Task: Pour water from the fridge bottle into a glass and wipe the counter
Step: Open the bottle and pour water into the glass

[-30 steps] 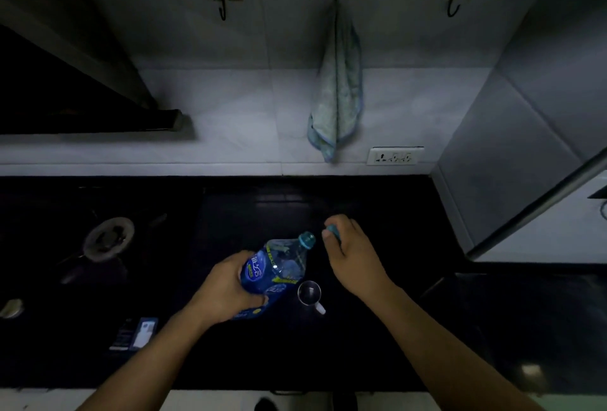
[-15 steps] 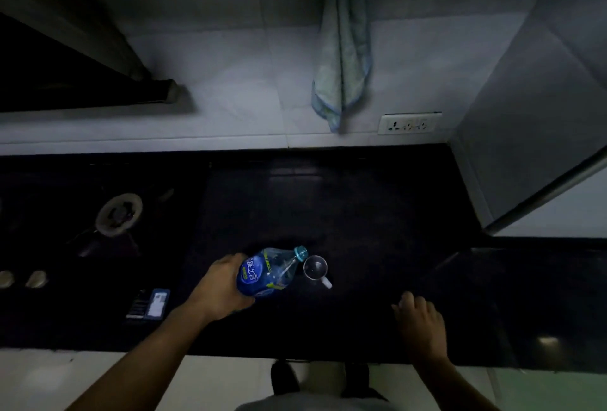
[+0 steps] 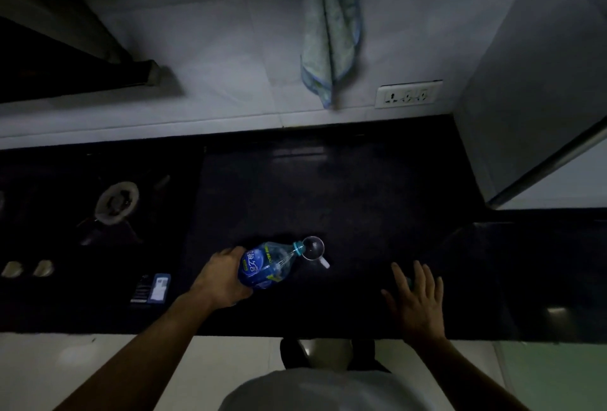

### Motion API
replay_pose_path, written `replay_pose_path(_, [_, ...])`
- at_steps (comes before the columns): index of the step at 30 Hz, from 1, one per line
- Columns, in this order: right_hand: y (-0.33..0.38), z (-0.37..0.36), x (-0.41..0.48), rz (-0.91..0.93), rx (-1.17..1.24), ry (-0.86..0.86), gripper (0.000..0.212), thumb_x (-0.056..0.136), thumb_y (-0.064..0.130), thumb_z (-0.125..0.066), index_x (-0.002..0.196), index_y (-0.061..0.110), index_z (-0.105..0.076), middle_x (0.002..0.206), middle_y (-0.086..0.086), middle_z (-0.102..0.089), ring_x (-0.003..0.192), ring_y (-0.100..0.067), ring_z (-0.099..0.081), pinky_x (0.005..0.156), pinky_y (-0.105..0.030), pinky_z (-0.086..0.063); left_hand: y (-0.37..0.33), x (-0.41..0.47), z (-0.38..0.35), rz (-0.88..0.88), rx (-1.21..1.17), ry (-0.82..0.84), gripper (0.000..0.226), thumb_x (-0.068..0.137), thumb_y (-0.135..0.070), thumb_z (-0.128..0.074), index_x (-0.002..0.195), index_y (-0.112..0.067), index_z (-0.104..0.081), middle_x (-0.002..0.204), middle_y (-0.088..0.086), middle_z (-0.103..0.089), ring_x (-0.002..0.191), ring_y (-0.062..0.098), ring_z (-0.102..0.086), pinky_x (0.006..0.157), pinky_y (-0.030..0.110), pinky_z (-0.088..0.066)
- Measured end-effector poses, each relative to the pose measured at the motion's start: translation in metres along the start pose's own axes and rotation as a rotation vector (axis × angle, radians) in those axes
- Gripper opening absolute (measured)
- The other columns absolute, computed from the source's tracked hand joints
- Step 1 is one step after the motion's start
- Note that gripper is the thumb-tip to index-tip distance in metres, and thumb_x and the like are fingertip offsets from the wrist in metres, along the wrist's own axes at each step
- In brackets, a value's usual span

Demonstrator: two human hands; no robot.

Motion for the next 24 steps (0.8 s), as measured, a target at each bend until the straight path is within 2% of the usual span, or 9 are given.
replay_pose_path(6, [-0.002, 0.005, -0.002, 0.029, 0.015, 0.004, 0.087, 0.084, 0.082, -0.008, 0.151, 0.031, -0.030, 0.156, -0.022, -0.031, 0.148, -0.037, -0.019, 0.120, -0.055, -0.011, 0.004, 0.003, -0.013, 0.064, 0.030, 0.060, 0.087, 0.035, -0.058, -0.063, 0.115, -0.024, -0.055, 0.116, 0.004, -0.063, 0.108, 0.025, -0.060, 0.091, 0.037, -0.054])
replay_pose_path(11, [-0.002, 0.005, -0.002, 0.032, -0.004, 0.020, 0.092, 0.079, 0.087, -0.011, 0.152, 0.032, -0.022, 0.159, -0.021, -0.024, 0.150, -0.035, -0.012, 0.121, -0.053, -0.004, -0.001, 0.005, -0.013, 0.075, 0.055, 0.073, 0.081, 0.044, -0.048, -0.077, 0.118, -0.023, -0.054, 0.118, 0.005, -0.062, 0.110, 0.027, -0.058, 0.093, 0.039, -0.053])
replay_pose_path(16, [-0.001, 0.007, -0.002, 0.032, 0.001, 0.040, 0.095, 0.078, 0.088, -0.007, 0.151, 0.030, -0.028, 0.157, -0.022, -0.028, 0.149, -0.036, -0.016, 0.121, -0.055, -0.009, -0.001, 0.006, -0.014, 0.085, 0.068, 0.091, 0.084, 0.038, -0.052, -0.073, 0.115, -0.025, -0.054, 0.117, 0.004, -0.063, 0.108, 0.026, -0.059, 0.092, 0.041, -0.054])
replay_pose_path(19, [-0.001, 0.006, -0.001, 0.034, 0.019, 0.043, 0.094, 0.080, 0.087, -0.010, 0.151, 0.029, -0.031, 0.156, -0.023, -0.030, 0.148, -0.037, -0.018, 0.120, -0.057, -0.012, -0.005, 0.005, -0.013, 0.089, 0.079, 0.096, 0.086, 0.043, -0.050, -0.077, 0.122, -0.024, -0.052, 0.121, 0.004, -0.061, 0.113, 0.027, -0.056, 0.095, 0.042, -0.052])
replay_pose_path(24, [-0.002, 0.005, 0.000, 0.033, 0.015, 0.033, 0.096, 0.077, 0.089, -0.007, 0.152, 0.032, -0.026, 0.159, -0.021, -0.025, 0.150, -0.035, -0.012, 0.121, -0.056, -0.008, -0.011, 0.004, -0.008, 0.099, 0.108, 0.084, 0.084, 0.051, -0.047, -0.082, 0.125, -0.024, -0.050, 0.124, 0.004, -0.058, 0.117, 0.027, -0.054, 0.096, 0.042, -0.051])
Point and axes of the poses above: each hand's wrist, its own x-axis towards the middle knuckle, its own z-axis out of the back of the hand, y = z × x, the point moved 9 cm from there along x, towards the middle knuckle
